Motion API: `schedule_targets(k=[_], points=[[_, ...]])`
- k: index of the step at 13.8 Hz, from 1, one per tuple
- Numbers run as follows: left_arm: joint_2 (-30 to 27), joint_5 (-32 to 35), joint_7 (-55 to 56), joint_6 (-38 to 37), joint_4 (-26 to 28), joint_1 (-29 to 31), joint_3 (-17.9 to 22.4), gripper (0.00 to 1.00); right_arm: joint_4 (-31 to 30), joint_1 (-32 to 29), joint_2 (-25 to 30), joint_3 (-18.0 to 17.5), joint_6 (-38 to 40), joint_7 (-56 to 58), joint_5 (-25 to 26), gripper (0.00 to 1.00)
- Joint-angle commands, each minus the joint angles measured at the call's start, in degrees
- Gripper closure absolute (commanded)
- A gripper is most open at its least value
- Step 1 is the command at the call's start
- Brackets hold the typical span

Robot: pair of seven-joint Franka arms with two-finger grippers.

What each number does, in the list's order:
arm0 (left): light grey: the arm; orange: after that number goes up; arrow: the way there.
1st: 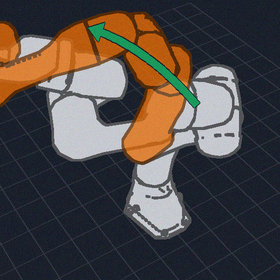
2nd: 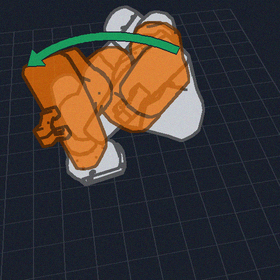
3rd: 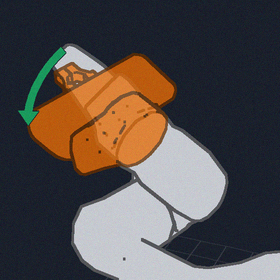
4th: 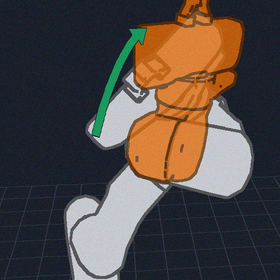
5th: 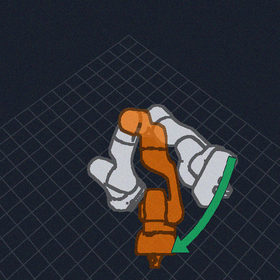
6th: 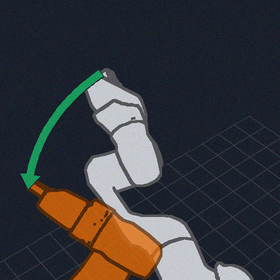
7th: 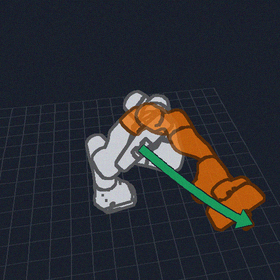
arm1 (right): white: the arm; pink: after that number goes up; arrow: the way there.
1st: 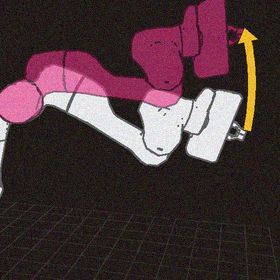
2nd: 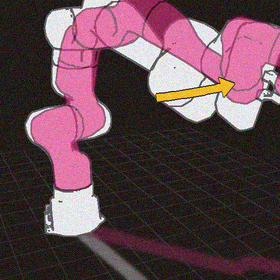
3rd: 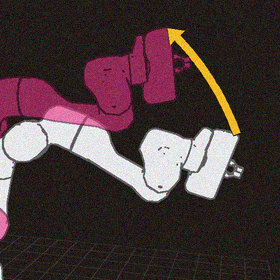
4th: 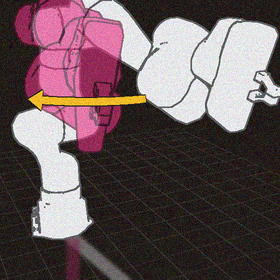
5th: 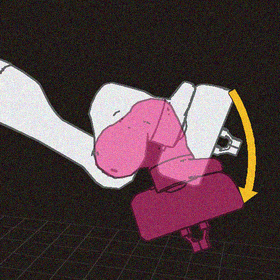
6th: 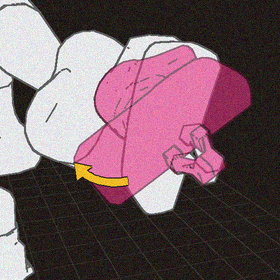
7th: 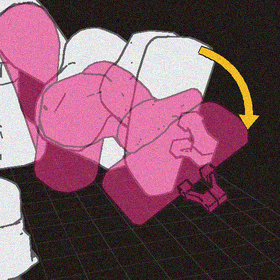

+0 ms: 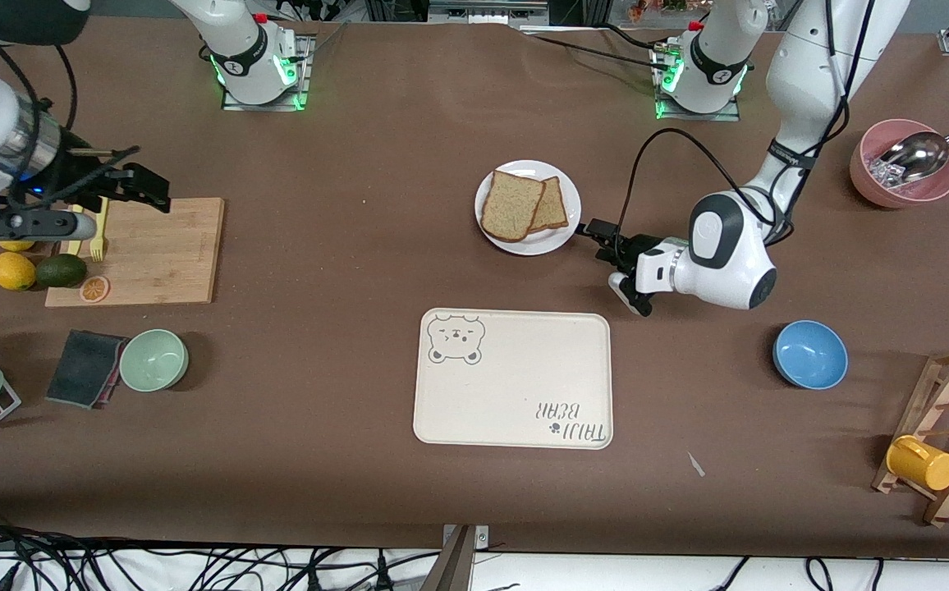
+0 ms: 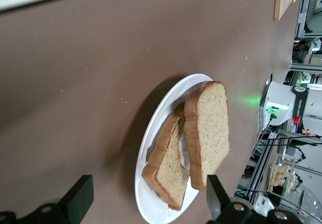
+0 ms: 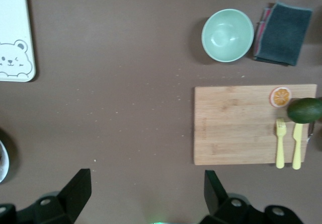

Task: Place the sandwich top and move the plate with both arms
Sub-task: 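Grasp the white plate rim with the left gripper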

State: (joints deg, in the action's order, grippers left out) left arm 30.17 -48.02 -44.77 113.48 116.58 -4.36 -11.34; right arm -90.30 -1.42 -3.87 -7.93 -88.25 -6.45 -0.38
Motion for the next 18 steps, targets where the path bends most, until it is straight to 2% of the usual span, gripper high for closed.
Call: schedule_targets(k=[1,3,4,7,8,11,16,18], points=[[-3.2,-7.1,-6.4,7.0,7.5,0.3,-2.4,0.04,-1.9,-0.8,1.6,1.2,-0.7,1.8,-1.5,0.01],[-3.2,-12.2,-13.4,8.5,9.8,0.9,-2.9,0.11,-1.9,-0.8,1.6,1.2,-1.0,1.8,-1.6,0.00],[-3.2,-13.3,-14.9,8.5,10.6,0.9,-2.9,0.18,-1.8,-0.8,1.6,1.3,-1.2,1.9,-1.5,0.00],[-2.1,-13.5,-15.3,9.0,10.2,0.7,-2.9,0.40,-1.0,-0.8,1.2,1.5,-1.8,1.9,-0.3,0.00],[-2.0,-13.7,-15.3,9.5,10.0,0.3,-3.0,0.43,-0.8,-0.8,1.2,1.4,-1.8,1.9,0.0,0.00],[-1.3,-14.7,-15.3,11.8,10.0,-0.9,-3.2,0.59,0.1,-0.9,1.1,1.5,-1.8,1.7,0.5,0.00],[-0.6,-14.8,-15.4,13.4,10.0,-1.7,-3.4,0.68,0.2,-0.9,0.3,1.5,-1.7,1.8,2.1,0.00],[0.1,-14.8,-15.5,16.2,10.0,-2.8,-3.5,0.69,-0.1,-0.5,-0.1,1.3,-2.3,1.0,3.9,0.00]])
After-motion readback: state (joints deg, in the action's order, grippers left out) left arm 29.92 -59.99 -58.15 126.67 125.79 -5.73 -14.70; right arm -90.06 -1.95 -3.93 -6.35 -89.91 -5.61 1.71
